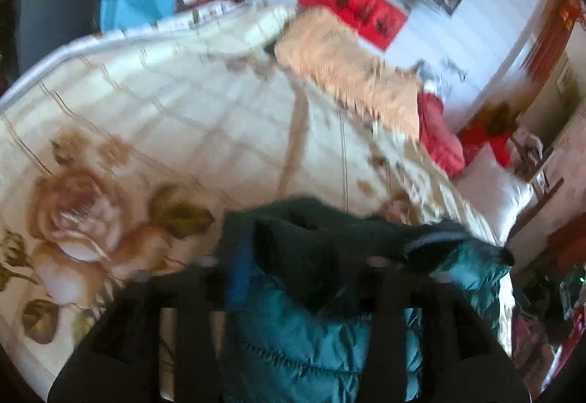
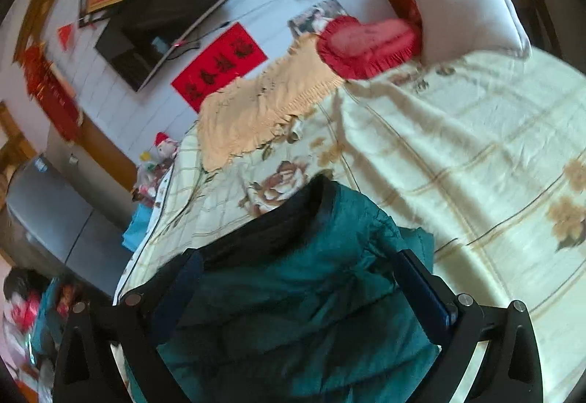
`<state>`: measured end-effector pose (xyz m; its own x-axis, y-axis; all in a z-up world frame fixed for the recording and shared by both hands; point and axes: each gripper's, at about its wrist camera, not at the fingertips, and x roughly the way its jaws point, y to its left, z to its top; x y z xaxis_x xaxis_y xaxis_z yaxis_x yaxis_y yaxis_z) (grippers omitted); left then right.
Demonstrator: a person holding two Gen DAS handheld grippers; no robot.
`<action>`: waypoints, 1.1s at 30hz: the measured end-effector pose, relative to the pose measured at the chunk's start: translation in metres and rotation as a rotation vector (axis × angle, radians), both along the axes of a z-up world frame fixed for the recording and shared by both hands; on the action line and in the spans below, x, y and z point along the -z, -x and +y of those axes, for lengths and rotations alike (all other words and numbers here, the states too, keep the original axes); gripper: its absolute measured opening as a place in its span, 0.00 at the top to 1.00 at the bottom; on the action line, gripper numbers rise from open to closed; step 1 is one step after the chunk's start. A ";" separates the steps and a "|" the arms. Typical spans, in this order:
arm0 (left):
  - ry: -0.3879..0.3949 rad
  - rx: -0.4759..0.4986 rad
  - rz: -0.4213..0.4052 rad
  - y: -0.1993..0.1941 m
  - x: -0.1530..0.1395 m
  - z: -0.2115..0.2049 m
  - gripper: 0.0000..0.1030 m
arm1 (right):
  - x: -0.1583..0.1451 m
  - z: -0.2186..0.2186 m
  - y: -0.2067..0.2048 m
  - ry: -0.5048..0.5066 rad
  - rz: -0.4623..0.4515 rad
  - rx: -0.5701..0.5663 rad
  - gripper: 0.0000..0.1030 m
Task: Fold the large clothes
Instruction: 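Lift the hem with both tools and fold it toward the collar, then lower the folded hem onto the jacket and open both tools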
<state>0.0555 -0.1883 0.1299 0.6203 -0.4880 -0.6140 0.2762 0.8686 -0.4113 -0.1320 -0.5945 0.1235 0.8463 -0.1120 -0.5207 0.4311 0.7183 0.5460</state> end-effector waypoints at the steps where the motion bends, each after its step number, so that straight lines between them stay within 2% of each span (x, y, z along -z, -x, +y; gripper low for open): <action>1: 0.007 -0.014 -0.044 0.009 -0.007 0.004 0.36 | -0.007 0.007 0.007 0.011 -0.012 -0.015 0.00; 4: -0.014 0.010 -0.113 0.029 -0.020 0.003 0.34 | -0.011 0.031 0.011 0.054 -0.002 -0.084 0.00; 7: -0.076 0.040 -0.112 0.042 -0.016 -0.012 0.34 | -0.003 0.063 -0.008 0.121 0.076 -0.187 0.00; 11: -0.183 0.093 -0.081 0.052 0.007 -0.048 0.34 | 0.010 0.107 -0.040 0.266 0.164 -0.284 0.06; 13: -0.235 0.097 -0.074 0.050 0.021 -0.063 0.34 | 0.021 0.127 -0.061 0.347 0.220 -0.317 0.13; 16: -0.310 0.079 -0.046 0.034 0.041 -0.080 0.34 | 0.040 0.146 -0.091 0.477 0.312 -0.305 0.14; 18: -0.308 0.071 -0.035 0.024 0.048 -0.082 0.31 | 0.049 0.142 -0.105 0.483 0.330 -0.285 0.14; 21: -0.325 0.067 -0.005 0.006 0.057 -0.088 0.23 | 0.062 0.127 -0.123 0.446 0.367 -0.270 0.14; 23: -0.317 0.064 0.015 -0.005 0.063 -0.090 0.21 | 0.070 0.118 -0.132 0.423 0.382 -0.257 0.14; 28: -0.348 0.063 0.010 -0.013 0.071 -0.099 0.17 | 0.081 0.108 -0.140 0.398 0.364 -0.229 0.13; 33: -0.367 0.068 0.005 -0.006 0.059 -0.095 0.17 | 0.064 0.109 -0.130 0.360 0.373 -0.238 0.13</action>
